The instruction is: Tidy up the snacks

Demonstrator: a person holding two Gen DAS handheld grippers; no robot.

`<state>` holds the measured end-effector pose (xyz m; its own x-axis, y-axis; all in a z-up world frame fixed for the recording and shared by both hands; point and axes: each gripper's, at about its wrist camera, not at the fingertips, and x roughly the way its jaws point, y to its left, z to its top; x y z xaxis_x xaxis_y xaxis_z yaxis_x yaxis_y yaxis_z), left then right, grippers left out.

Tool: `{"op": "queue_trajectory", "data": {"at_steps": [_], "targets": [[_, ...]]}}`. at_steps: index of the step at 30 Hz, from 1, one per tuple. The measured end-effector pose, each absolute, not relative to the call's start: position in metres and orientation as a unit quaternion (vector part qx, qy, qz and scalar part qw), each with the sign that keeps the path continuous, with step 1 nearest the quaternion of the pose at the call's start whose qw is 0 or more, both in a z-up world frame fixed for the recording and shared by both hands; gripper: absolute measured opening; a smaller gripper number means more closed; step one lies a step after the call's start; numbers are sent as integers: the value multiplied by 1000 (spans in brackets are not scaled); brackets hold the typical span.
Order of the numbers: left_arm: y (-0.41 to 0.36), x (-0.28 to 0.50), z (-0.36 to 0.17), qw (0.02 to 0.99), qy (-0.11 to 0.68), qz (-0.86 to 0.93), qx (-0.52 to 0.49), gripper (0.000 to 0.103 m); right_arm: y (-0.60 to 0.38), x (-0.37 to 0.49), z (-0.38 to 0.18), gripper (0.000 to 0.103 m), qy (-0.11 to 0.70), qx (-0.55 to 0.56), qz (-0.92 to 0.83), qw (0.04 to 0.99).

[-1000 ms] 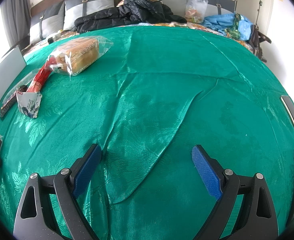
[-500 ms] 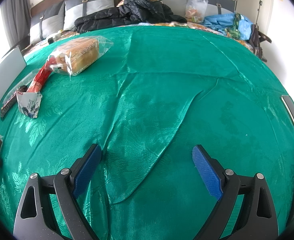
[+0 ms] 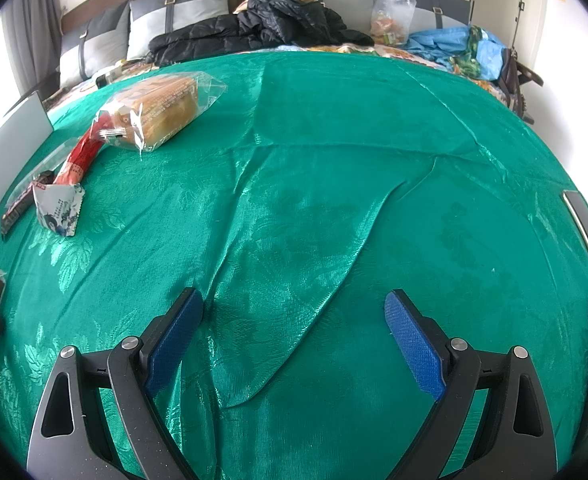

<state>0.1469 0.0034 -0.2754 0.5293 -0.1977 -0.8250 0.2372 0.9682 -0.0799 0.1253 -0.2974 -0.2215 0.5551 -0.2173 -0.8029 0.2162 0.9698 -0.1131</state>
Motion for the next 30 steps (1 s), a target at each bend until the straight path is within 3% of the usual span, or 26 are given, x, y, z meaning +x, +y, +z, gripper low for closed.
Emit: {"op": "queue_trajectory", "data": {"at_steps": [25, 30], "targets": [[3, 147, -276, 874, 469, -124, 20, 103, -295, 125, -220, 93, 465, -2, -117, 877], [4, 146, -276, 874, 469, -124, 20, 103, -234, 127, -210, 91, 456, -19, 32, 889]]}}
